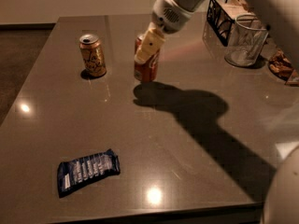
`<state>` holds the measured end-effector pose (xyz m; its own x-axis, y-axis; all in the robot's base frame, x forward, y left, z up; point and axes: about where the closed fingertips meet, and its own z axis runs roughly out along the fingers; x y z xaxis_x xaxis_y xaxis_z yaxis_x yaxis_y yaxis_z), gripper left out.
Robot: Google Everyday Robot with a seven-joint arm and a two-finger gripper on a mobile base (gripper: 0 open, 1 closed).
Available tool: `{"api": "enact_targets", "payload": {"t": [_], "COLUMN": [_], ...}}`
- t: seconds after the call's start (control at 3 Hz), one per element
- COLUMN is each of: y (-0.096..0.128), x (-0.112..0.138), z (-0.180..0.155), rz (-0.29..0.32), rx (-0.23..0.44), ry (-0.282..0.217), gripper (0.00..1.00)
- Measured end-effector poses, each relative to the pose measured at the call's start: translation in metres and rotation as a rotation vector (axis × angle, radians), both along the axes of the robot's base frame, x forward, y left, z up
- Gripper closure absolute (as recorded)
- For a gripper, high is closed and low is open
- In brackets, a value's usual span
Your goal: Move coke can near orange can
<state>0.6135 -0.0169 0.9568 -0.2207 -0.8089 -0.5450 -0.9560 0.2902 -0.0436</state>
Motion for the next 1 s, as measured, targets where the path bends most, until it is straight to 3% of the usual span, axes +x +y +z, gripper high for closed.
{"api": "enact_targets", "payload": {"t": [0.67, 1.0], "y": [0.059, 0.08], "x": [0.029, 0.038], "z": [-0.004, -0.014], "rz": [-0.015, -0.04], "rx": [0.01, -0.028], "ry": [-0.005, -0.006], "gripper": [1.0, 0.82]}}
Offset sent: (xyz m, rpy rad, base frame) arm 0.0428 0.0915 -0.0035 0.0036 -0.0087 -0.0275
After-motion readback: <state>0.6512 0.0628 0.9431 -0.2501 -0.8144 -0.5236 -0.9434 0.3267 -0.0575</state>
